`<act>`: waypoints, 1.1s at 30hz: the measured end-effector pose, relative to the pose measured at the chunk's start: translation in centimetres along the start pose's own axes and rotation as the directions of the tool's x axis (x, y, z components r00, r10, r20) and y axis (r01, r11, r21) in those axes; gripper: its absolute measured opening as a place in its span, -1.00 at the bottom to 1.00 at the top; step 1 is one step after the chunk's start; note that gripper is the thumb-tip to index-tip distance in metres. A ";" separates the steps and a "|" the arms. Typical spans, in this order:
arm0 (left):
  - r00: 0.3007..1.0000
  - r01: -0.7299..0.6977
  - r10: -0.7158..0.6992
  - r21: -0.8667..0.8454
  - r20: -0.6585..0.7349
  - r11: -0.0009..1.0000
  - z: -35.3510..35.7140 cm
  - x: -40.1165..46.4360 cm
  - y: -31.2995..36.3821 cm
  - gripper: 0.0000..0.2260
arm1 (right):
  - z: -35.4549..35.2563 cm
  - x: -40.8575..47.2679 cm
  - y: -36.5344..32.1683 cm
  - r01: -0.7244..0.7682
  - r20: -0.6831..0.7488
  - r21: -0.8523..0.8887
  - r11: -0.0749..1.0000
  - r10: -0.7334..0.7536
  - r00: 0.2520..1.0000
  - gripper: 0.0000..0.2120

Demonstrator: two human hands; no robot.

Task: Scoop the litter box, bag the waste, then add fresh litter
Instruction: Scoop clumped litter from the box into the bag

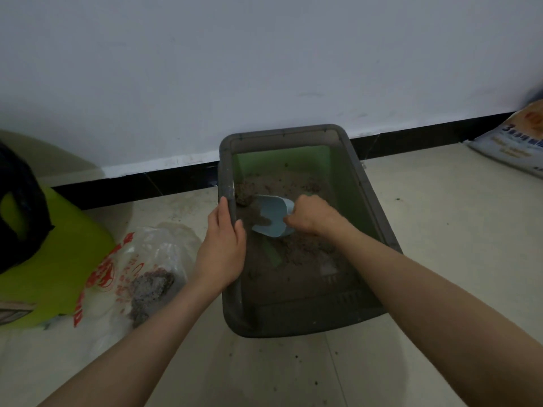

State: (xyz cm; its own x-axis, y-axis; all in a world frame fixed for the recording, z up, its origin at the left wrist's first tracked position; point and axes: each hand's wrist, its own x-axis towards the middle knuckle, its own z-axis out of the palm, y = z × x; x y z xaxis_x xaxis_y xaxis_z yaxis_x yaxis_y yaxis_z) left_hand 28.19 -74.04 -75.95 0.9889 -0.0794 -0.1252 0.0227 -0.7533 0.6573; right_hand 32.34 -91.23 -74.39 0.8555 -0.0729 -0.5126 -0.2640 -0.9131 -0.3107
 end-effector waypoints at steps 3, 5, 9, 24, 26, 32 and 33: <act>1.000 -0.005 0.005 -0.002 -0.019 1.000 0.2 0.0 0.1 -0.50 | -1.2 -0.6 -1.4 0.040 -0.135 -0.317 0.948 -0.087 0.987 -0.75; 1.000 0.003 -0.003 -0.006 -0.027 1.000 0.2 0.0 0.1 -0.50 | -1.3 -0.3 -2.0 0.055 -0.201 -0.460 0.886 -0.165 0.966 -0.76; 0.999 -0.006 0.005 -0.022 -0.035 1.000 0.3 0.0 -0.1 -0.50 | -1.4 1.3 -2.2 0.002 -0.227 -0.228 0.974 -0.055 0.972 -0.77; 0.998 -0.030 0.027 -0.050 -0.054 0.998 0.7 -0.1 -0.2 -0.50 | 4.1 5.3 -1.0 -0.083 -0.044 0.518 0.851 0.123 0.991 -0.69; 0.999 -0.020 0.017 -0.058 -0.048 0.998 0.6 -0.1 -0.2 -0.50 | 4.9 5.5 -0.5 -0.050 -0.079 0.544 0.838 0.111 0.991 -0.67; 0.999 -0.002 -0.001 -0.073 -0.039 0.997 0.6 0.1 -0.1 -0.49 | 5.9 5.6 -0.6 0.127 -0.241 0.677 0.725 0.055 0.969 -0.67; 0.999 0.003 -0.006 -0.076 -0.039 0.997 0.6 0.1 0.0 -0.49 | 6.0 5.7 -0.5 0.129 -0.239 0.702 0.700 0.061 0.969 -0.68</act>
State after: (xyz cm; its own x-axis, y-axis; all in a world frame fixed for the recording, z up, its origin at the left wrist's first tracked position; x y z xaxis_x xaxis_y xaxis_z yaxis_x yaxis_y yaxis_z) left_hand 28.21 -74.44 -76.47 0.9937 -0.0498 -0.1000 0.0364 -0.7017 0.7115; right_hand 34.66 -88.72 -81.97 0.9193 -0.2221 -0.3249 -0.3876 -0.3671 -0.8456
